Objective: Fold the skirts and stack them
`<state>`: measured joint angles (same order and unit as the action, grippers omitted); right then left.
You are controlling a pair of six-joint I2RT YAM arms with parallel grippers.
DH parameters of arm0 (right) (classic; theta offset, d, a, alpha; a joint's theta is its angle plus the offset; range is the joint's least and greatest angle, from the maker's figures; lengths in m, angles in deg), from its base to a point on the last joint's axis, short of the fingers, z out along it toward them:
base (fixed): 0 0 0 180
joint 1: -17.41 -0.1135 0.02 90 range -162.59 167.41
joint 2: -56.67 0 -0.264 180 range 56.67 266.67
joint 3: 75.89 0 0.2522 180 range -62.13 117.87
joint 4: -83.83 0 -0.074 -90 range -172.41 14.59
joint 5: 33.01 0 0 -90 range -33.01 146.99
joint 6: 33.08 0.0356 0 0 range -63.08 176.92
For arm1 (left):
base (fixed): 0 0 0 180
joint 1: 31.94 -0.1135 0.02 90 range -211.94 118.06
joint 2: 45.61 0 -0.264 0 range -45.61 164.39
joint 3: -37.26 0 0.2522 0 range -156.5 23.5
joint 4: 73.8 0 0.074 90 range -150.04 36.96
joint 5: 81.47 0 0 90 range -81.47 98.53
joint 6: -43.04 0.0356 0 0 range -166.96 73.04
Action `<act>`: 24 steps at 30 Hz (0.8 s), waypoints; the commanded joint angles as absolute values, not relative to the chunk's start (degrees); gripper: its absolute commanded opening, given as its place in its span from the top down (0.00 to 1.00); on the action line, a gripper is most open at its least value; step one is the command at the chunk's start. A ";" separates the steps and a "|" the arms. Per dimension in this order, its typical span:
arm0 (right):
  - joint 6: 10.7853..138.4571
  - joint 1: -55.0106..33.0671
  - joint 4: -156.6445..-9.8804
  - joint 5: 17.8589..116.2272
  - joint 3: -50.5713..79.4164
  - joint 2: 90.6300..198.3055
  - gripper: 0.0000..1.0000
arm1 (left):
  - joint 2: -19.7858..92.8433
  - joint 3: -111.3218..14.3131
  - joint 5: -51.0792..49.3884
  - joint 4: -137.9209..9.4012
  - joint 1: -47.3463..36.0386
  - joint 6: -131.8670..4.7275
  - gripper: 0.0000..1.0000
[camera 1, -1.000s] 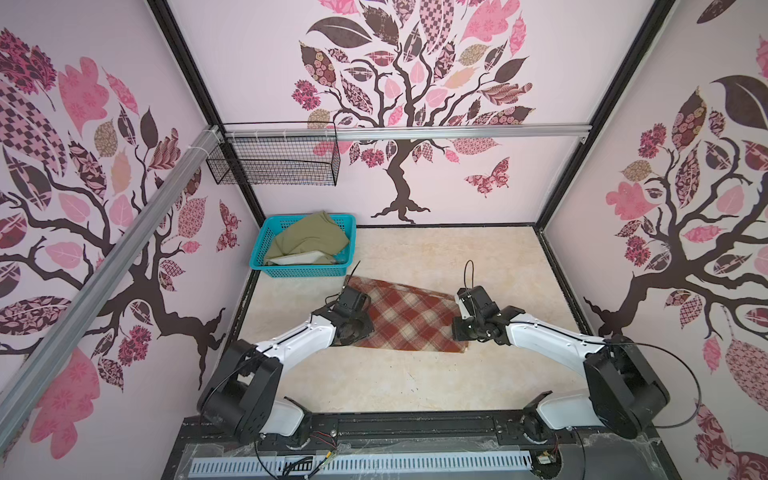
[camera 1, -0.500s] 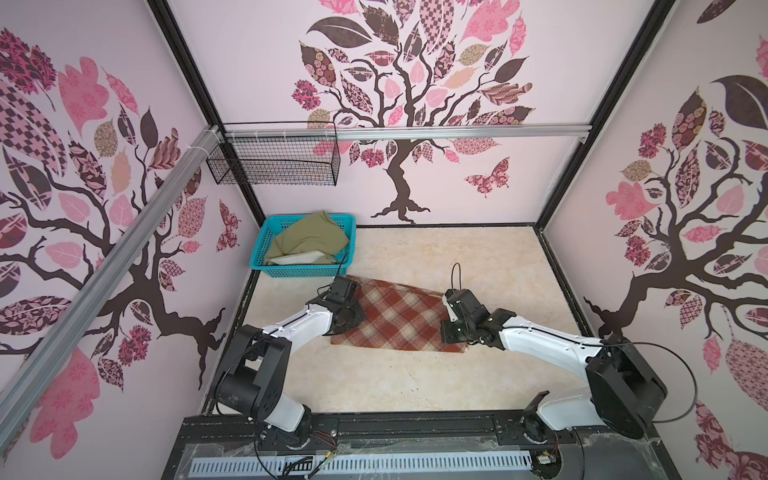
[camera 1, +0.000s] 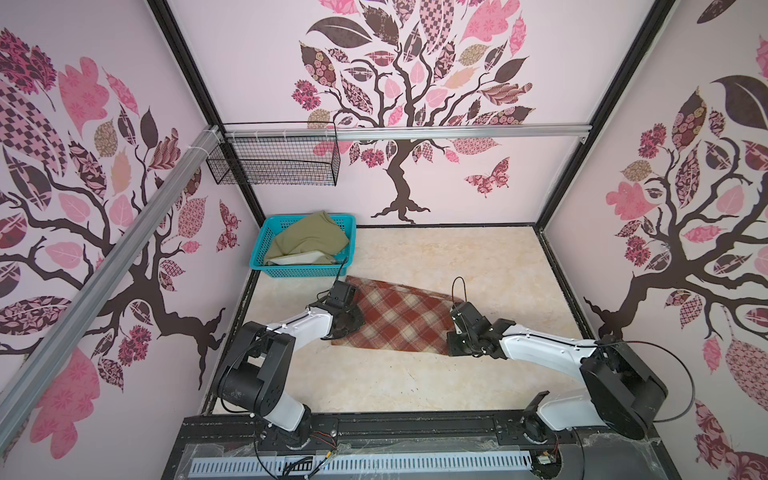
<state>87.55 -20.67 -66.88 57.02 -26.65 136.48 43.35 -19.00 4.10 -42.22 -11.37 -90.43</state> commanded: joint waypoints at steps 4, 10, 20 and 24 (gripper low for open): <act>87.16 -22.09 -63.21 54.36 -28.45 137.05 0.96 | 40.68 -16.14 7.08 -36.56 -12.96 -88.88 0.98; 88.23 -27.96 -63.77 53.51 -25.62 141.40 0.98 | 32.48 -17.29 8.81 -31.88 -12.98 -88.09 0.97; 89.10 -27.43 -63.18 57.46 -24.64 132.52 0.94 | 26.11 -24.31 9.90 -33.08 -5.38 -79.84 0.95; 88.01 -23.08 -61.59 61.84 -22.22 127.36 0.81 | 29.27 -26.54 6.00 -35.99 -2.92 -79.71 0.95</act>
